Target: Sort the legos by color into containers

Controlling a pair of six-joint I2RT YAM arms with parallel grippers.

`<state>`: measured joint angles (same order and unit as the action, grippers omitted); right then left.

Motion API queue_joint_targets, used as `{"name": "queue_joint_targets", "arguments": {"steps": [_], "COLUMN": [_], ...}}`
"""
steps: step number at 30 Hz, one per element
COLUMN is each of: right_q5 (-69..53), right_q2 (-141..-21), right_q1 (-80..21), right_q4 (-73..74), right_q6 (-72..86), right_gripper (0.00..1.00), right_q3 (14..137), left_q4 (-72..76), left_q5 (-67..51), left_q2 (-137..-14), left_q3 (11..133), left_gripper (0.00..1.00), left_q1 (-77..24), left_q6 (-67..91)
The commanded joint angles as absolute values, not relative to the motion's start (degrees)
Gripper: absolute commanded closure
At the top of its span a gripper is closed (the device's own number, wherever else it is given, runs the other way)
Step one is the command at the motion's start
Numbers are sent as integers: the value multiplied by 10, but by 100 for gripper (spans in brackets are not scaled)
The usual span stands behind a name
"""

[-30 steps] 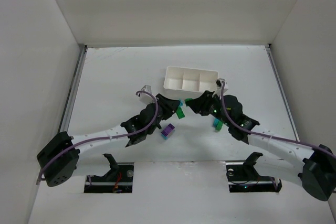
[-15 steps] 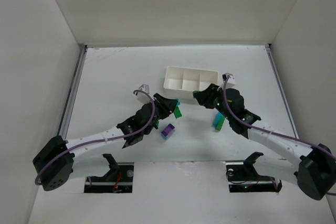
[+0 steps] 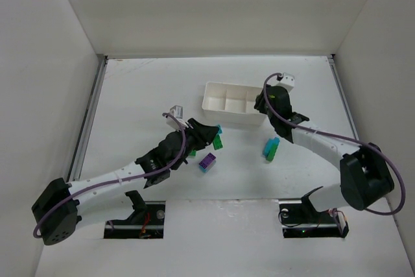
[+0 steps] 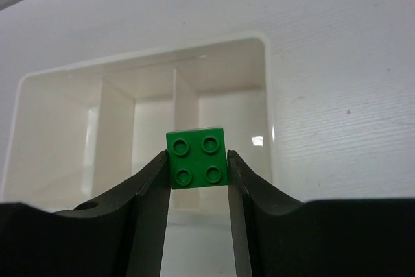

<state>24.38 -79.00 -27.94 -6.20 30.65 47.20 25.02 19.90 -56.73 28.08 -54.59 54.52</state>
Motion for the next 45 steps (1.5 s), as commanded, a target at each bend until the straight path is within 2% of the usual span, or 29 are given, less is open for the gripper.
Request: {"name": "queue_joint_targets", "arguments": {"steps": [1, 4, 7, 11, 15, 16, 19, 22, 24, 34, 45], "right_q5": [269, 263, 256, 220, 110, 75, -24, -87, -108, -180, -189], "right_q2": [-817, -822, -794, -718, -614, -587, -533, -510, -514, -589, -635], "right_q1": [-269, -267, -269, -292, -336, -347, -366, -375, -380, -408, -415], "right_q4": [-68, -68, -72, -74, -119, -140, -192, -237, -256, -333, -357], "right_q6": [290, 290, 291, 311, 351, 368, 416, 463, 480, 516, 531], "right_gripper": [64, 39, 30, 33, 54, 56, 51, 29, 25, 29, 42], "right_q3": [528, 534, 522, 482, 399, 376, 324, 292, 284, 293, 287], "left_q4": [269, 271, 283, 310, 338, 343, 366, 381, 388, 391, 395], "left_q5": [191, 191, 193, 191, 188, 185, 167, 141, 131, 131, 129], "left_q2": [-558, -560, -557, -559, -557, -556, -559, -569, -574, -582, -560], "left_q3": [278, 279, 275, 273, 265, 264, 257, 255, 255, 251, 233], "left_gripper": [81, 81, 81, 81, 80, 80, 80, 80, 80, 79, 79], "left_q1": [-554, -558, -557, -543, -516, -509, -480, -465, -464, -492, -486], "left_q6": [539, 541, 547, 569, 611, 622, 671, 704, 710, 720, 724]}}
